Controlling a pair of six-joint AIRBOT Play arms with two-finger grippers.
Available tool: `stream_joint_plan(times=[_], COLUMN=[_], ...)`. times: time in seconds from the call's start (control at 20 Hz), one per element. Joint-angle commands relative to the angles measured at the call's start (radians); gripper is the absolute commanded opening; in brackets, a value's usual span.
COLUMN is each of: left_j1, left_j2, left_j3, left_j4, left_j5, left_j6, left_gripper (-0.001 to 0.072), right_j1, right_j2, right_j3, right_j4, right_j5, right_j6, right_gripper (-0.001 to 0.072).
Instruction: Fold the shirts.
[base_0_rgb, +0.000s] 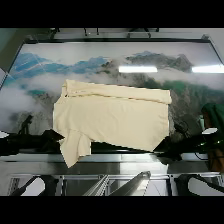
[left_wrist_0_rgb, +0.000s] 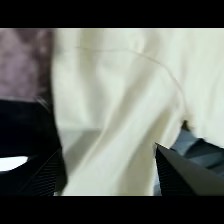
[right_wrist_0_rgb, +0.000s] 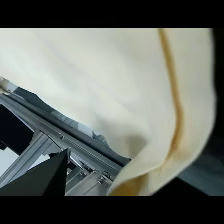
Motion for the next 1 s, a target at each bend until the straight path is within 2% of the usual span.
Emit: stream_joint_plan(times=[0.0, 0.05, 0.2, 0.4, 0.7, 0.9, 0.95], left_j1=[-0.002, -0.002, 0.000, 0.001, 0.001, 0.001, 0.005], left_j2=[-0.179, -0.220, -0.308, -0.330, -0.237, -0.240, -0.240], left_j3=[0.001, 0.018, 0.072, 0.172, 0.341, 0.308, 0.289], left_j4=[-0.161, -0.147, -0.127, -0.122, -0.122, -0.122, -0.122], left_j5=[0.058, 0.051, -0.029, -0.130, -0.183, -0.173, -0.174], left_j6=[0.188, 0.216, 0.233, 0.212, 0.147, 0.144, 0.161], left_gripper=[0.0527, 0.0328, 0.0003, 0.0001, 0.0004, 0.0019, 0.0020], right_j1=[0.001, 0.001, 0.000, 0.000, -0.002, -0.002, -0.002], right_j2=[0.000, 0.000, 0.000, 0.000, 0.000, 0.000, 0.000], right_j3=[0.000, 0.000, 0.000, 0.000, 0.083, 0.183, 0.185], right_j4=[-0.003, -0.003, -0.003, -0.003, -0.030, -0.243, -0.255], right_j5=[-0.212, -0.212, -0.212, -0.192, -0.172, -0.183, -0.190], right_j6=[0.000, 0.000, 0.000, 0.003, 0.004, 0.153, 0.171], right_gripper=[0.0466, 0.0466, 0.0466, 0.0466, 0.0466, 0.0466, 0.0466])
